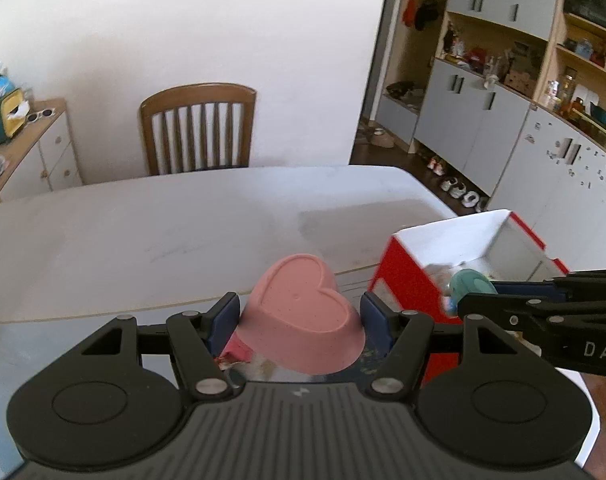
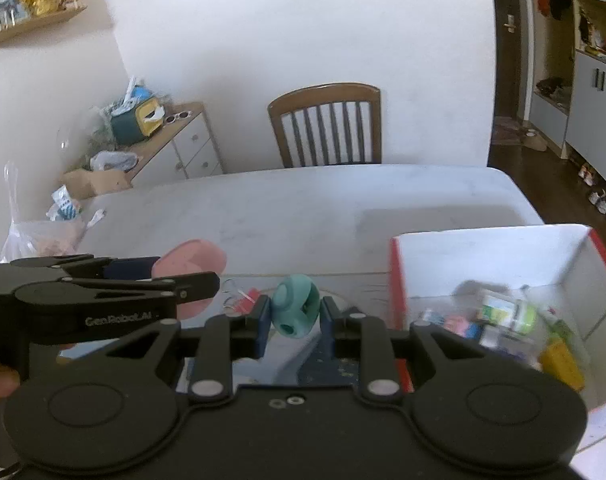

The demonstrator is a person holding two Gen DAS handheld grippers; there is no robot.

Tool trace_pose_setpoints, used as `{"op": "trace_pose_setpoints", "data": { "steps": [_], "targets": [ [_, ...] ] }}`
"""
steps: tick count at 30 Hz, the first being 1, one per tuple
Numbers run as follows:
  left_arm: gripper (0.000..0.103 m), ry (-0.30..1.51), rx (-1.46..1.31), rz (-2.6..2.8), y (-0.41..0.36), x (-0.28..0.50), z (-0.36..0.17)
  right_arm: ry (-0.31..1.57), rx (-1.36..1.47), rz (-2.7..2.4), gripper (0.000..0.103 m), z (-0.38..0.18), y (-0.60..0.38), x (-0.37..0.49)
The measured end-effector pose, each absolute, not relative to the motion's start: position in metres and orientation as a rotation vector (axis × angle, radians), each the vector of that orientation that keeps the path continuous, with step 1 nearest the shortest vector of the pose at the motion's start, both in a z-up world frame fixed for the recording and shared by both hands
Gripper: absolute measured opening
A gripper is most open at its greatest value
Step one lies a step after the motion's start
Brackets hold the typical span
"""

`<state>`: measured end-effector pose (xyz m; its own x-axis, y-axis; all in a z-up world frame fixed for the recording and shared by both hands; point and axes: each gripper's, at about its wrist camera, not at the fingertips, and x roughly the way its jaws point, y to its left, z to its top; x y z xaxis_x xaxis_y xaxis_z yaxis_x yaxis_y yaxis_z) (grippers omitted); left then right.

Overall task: Organize rigid objects
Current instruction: 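Carry the heart dish and teal keychain with both tools into the shoebox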

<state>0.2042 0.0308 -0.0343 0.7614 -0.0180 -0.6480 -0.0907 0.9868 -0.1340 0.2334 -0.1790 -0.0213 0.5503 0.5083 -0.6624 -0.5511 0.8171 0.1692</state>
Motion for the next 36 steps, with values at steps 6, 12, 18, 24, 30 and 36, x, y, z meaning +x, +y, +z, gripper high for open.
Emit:
{"op": "trace_pose_setpoints", "data": {
  "steps": [6, 12, 18, 24, 30, 36],
  "targets": [
    [0.066, 0.709, -0.145, 0.024, -0.008, 0.216, -0.025, 0.745, -0.043, 0.615, 0.025, -0.016, -0.224, 0.24],
    [0.066, 0.722, -0.124, 0.019, -0.051, 0.23, -0.024, 0.741, -0.028, 0.592, 0.025, -0.017, -0.272, 0.255],
    [0.066, 0.739, -0.126, 0.004, -0.09, 0.245, -0.029, 0.744, -0.018, 0.579, 0.025, -0.021, -0.312, 0.271],
    [0.066, 0.775, -0.13, 0.007, -0.12, 0.264, -0.038, 0.753, 0.001, 0.57, 0.025, -0.03, -0.351, 0.287],
    [0.066, 0.817, -0.098, -0.002, -0.148, 0.284, -0.051, 0.773, -0.002, 0.561, 0.025, -0.042, -0.377, 0.301],
    [0.066, 0.884, -0.05, -0.003, -0.175, 0.307, -0.074, 0.81, -0.052, 0.579, 0.025, -0.056, -0.386, 0.319]
  ]
}}
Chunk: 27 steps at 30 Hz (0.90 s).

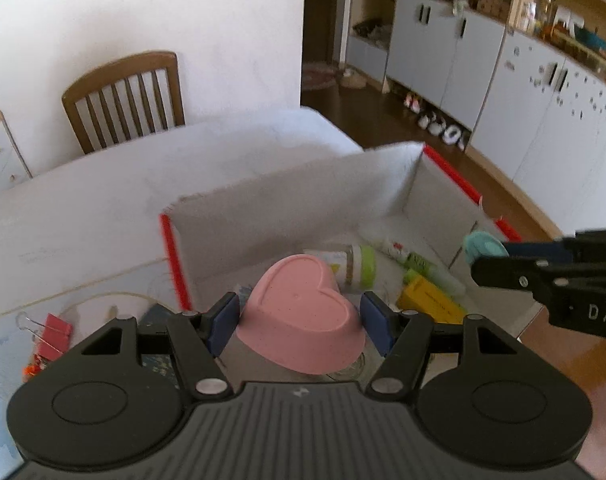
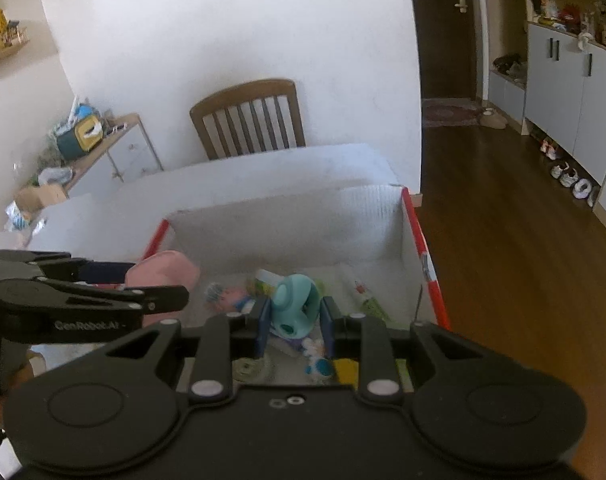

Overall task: Organize rigid objects
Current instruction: 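Carry the heart dish and teal keychain with both tools into the shoebox, then open both tools, releasing the heart dish and teal keychain in the box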

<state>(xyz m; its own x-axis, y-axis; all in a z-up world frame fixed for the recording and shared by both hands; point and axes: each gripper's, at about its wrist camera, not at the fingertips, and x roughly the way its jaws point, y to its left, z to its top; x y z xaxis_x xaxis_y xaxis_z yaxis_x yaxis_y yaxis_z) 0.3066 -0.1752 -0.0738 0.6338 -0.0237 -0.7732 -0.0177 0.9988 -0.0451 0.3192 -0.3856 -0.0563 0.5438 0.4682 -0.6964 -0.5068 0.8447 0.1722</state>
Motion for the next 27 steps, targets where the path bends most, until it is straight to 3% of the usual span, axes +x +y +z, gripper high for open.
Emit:
{"op": "trace_pose_setpoints", "data": {
  "steps": [27],
  "targets": [
    [0.061, 1.097, -0.07, 0.035, -0.195, 0.353, -0.135, 1.005, -0.274, 0.624, 0.028, -0.114, -0.355, 0.372]
  ]
}}
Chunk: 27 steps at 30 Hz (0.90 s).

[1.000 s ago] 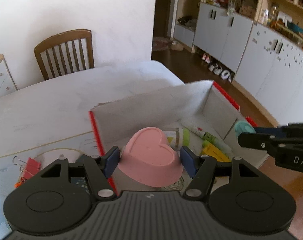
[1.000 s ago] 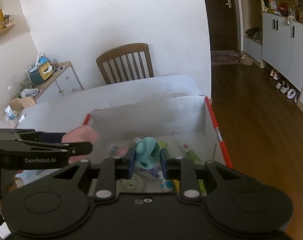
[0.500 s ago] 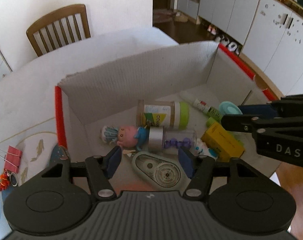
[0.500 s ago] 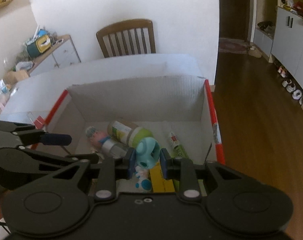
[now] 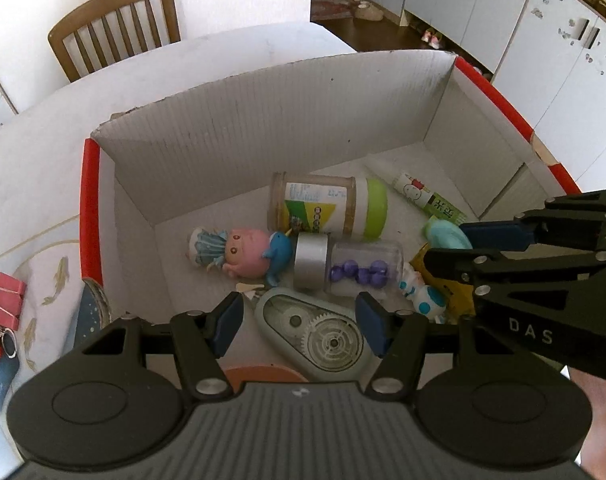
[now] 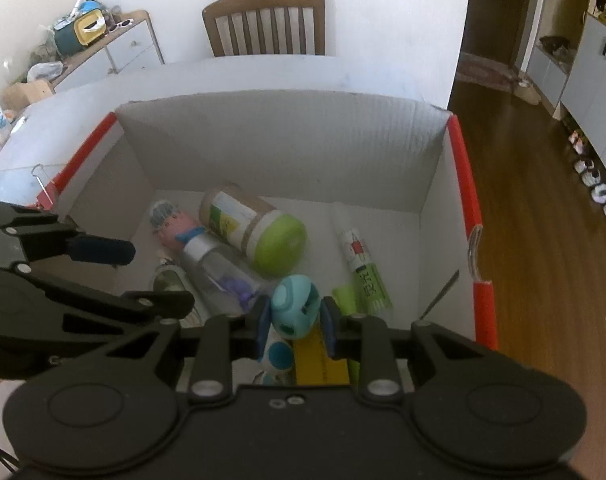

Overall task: Organize rigid objects
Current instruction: 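Open both tools, releasing the heart dish and teal keychain in the box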

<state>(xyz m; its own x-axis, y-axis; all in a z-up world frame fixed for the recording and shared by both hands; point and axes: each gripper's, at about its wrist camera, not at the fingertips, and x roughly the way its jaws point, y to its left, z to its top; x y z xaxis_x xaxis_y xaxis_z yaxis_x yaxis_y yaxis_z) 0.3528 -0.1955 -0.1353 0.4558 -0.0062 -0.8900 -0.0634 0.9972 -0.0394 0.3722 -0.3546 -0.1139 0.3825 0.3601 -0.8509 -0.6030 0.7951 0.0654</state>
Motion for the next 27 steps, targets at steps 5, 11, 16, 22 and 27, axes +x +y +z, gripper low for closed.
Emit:
{"op": "trace_pose_setpoints", "data": {
  "steps": [5, 11, 16, 22, 27],
  "targets": [
    [0.061, 1.098, -0.073, 0.034, -0.196, 0.354, -0.137, 1.028, -0.238, 0.623, 0.031, -0.116, -0.362, 0.377],
    [0.062, 1.088, -0.086, 0.03, -0.194, 0.353, -0.136, 1.049, -0.179, 0.622, 0.039, -0.112, -0.37, 0.379],
    [0.062, 1.07, -0.098, 0.024, -0.192, 0.349, -0.132, 1.044, -0.137, 0.64, 0.052, -0.106, -0.376, 0.373],
    [0.062, 1.046, -0.108, 0.012, -0.192, 0.339, -0.122, 1.035, -0.088, 0.641, 0.06, -0.095, -0.381, 0.367],
    [0.062, 1.013, -0.109, 0.006, -0.192, 0.327, -0.109, 1.013, -0.072, 0.644, 0.068, -0.086, -0.383, 0.359]
  ]
}}
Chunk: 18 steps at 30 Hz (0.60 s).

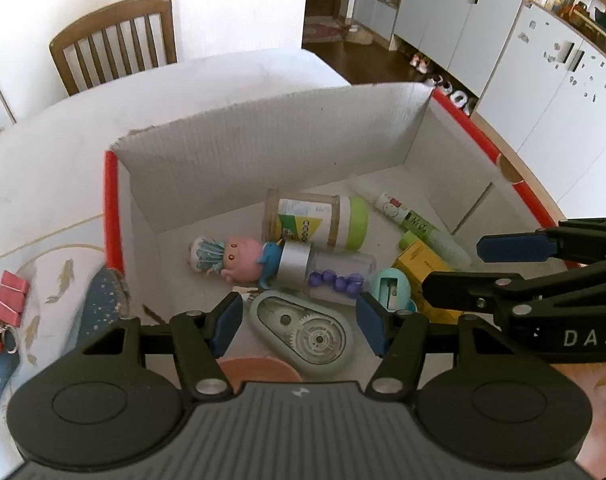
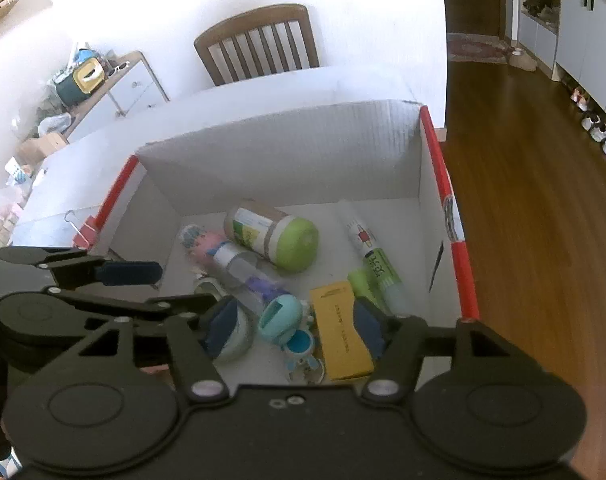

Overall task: Organize rigid objects
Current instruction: 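Open both tools, releasing the heart dish and teal keychain in the box, then withdraw both tools from the box back over the mat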

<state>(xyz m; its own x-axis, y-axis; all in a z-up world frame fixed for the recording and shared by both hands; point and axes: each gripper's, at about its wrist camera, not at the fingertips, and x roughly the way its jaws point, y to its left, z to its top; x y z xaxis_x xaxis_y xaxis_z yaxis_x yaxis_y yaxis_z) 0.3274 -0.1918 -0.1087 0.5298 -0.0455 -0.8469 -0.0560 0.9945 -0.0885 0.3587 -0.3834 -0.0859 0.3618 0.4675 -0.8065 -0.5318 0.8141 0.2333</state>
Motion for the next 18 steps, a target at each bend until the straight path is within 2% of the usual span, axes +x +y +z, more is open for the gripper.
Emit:
{"op": "trace_pose_setpoints", "data": {
  "steps": [4, 18],
  "targets": [
    [0.062, 0.971, -0.115, 0.006, -0.187, 0.315, -0.094, 0.985, -0.057, 0.656, 0.069, -0.074, -0.384, 0.35],
    [0.066, 0.84, -0.162, 0.004, -0.146, 0.266, -0.048, 0.846, -0.039, 0.685, 0.087, -0.032, -0.368, 0.305]
  ]
}}
